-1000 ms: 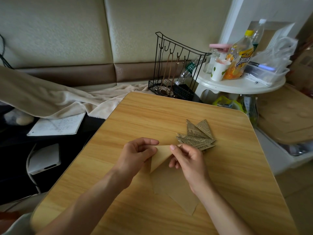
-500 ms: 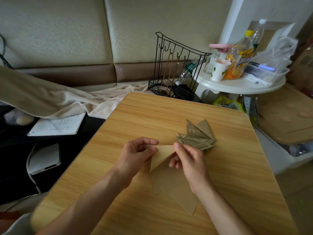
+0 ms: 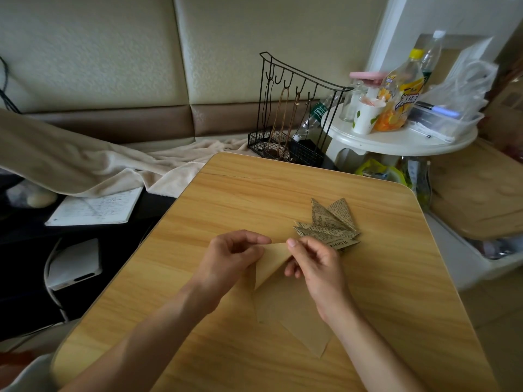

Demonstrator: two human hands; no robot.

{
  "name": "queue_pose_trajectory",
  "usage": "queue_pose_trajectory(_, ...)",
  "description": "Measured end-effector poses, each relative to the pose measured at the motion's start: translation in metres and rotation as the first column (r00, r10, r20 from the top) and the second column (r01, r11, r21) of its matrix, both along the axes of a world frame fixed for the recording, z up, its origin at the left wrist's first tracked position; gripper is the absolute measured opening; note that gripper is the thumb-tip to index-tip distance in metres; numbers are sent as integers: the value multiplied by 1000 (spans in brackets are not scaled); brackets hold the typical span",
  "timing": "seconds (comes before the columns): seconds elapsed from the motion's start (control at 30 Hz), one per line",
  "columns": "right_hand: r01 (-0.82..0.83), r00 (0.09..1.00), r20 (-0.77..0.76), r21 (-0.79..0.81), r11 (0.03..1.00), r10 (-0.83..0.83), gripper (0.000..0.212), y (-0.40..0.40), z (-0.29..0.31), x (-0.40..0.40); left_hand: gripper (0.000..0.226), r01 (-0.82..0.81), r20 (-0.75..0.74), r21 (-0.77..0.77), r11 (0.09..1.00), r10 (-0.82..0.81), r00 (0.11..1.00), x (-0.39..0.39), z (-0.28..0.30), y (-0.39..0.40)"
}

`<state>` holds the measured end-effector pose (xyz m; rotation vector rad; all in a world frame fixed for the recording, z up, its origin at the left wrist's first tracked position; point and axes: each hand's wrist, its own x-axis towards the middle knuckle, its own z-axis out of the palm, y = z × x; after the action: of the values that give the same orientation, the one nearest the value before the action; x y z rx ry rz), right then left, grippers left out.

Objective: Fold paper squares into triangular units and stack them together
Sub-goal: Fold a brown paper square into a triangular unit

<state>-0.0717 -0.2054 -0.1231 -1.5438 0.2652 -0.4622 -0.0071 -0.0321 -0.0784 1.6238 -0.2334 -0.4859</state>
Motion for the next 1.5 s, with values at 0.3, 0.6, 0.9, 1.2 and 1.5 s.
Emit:
queue_pose_trajectory(0.3, 33, 999, -11, -6, 999, -33, 28, 0, -3, 2, 15, 2, 37, -12, 1000, -1, 999, 1, 2, 1)
queue_pose_trajectory(0.6, -27, 998, -52, -53, 998, 25, 28, 0, -2, 1, 15, -13, -57, -36, 999, 11, 998, 4, 1, 3)
queue_pose_trajectory(0.9, -73, 996, -63, -143, 987, 65, 35, 3, 3, -2, 13, -42, -136, -66, 997, 33, 990, 4, 0, 2)
queue_pose_trajectory(1.2, -49, 996, -80, -152, 987, 37, 33, 1, 0, -1, 14, -38, -164, -100, 994, 21, 986, 2, 1, 0)
queue_pose_trajectory(1.5, -70, 995, -81, -160, 985, 57, 35, 1, -2, 0, 14, -62, -178, -97, 993, 44, 983, 1, 0, 0)
